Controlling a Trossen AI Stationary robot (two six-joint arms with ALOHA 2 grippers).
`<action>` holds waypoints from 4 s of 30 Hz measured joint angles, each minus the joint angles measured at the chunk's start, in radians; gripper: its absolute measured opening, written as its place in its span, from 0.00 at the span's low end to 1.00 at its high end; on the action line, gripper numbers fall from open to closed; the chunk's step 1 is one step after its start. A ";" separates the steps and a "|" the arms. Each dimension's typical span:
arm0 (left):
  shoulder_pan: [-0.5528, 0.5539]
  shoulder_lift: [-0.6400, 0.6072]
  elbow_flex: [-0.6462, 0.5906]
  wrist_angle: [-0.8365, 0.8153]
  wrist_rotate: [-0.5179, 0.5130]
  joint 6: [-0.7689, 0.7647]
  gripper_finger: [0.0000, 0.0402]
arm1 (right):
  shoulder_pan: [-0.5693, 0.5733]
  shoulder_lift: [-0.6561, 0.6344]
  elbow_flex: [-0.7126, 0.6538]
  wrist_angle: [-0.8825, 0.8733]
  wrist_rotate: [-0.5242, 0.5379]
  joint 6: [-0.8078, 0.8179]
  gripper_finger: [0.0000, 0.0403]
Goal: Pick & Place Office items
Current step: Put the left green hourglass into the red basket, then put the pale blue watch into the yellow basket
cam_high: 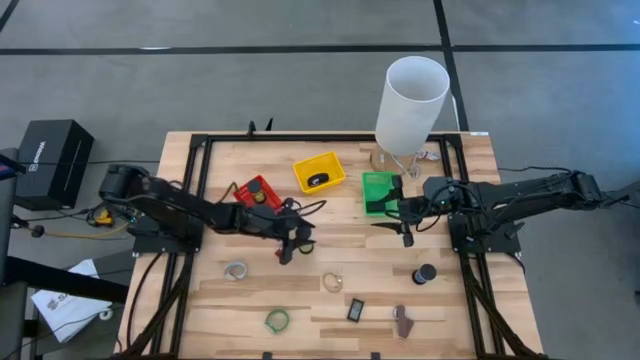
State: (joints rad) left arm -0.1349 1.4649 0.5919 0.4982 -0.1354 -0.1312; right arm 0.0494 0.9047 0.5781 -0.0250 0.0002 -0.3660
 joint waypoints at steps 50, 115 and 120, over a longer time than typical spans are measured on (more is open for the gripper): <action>0.139 -0.407 -0.301 -0.322 -0.504 -0.090 0.55 | 0.000 0.000 0.000 -0.020 0.000 0.015 0.55; -0.209 -0.130 0.170 -0.585 -0.232 -0.123 0.60 | 0.000 0.000 0.000 -0.020 0.000 0.018 0.55; -0.209 -0.113 0.196 -0.792 -0.111 -0.315 0.60 | 0.000 0.000 0.000 -0.020 0.000 0.018 0.55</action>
State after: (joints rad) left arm -0.3439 1.3521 0.7883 -0.2937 -0.2462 -0.4459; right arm 0.0498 0.9047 0.5777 -0.0452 0.0002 -0.3477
